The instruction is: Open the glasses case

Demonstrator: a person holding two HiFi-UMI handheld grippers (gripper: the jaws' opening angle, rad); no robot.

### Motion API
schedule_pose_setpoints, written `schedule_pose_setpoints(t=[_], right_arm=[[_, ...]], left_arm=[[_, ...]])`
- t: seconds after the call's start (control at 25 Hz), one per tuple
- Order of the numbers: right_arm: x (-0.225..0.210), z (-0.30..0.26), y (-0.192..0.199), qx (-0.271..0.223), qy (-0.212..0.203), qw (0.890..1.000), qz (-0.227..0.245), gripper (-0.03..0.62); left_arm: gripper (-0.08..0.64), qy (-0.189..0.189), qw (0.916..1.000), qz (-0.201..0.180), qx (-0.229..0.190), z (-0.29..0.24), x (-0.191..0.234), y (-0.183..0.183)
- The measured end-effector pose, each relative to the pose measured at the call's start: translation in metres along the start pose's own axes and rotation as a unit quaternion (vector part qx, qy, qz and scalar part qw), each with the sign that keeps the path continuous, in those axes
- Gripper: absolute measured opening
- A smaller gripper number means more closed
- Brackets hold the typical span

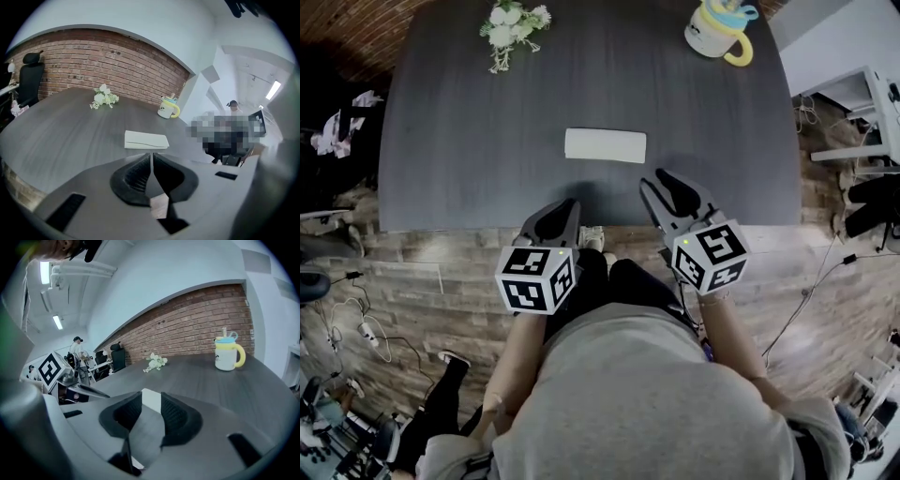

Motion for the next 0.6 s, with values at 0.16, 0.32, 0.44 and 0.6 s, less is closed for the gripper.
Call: schedule_pose_setpoints(t=[0.16, 0.32, 0.44, 0.6], right_arm=[[-0.013, -0.03, -0.002, 0.021, -0.008, 1.0, -0.002, 0.133], [-0.021, -0.057, 0.005, 0.063, -0.024, 0.996, 0.05, 0.168], [-0.024, -0.073, 0.017, 0.107, -0.036, 0.986, 0.124, 0.203], [-0.024, -0.087, 0.032, 0.158, -0.054, 0.962, 0.215, 0.257]], left_arm=[[0.035, -0.003, 0.9999, 0.015, 0.006, -0.019, 0.015, -0.008], [0.035, -0.007, 0.9995, 0.029, 0.012, -0.033, 0.029, -0.011], [0.035, -0.009, 0.9991, 0.037, 0.019, -0.039, 0.039, -0.011], [0.035, -0.004, 0.9986, 0.045, 0.027, -0.044, 0.045, -0.01]])
Point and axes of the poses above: the fingertips, and each gripper's own axes: z backward along the fingers, x to its left, y out of its underside, the point moved 3 cm from there along z, backward along the fingers, and after that the axes turned 13 degrees about -x, right-handed, at the moved point
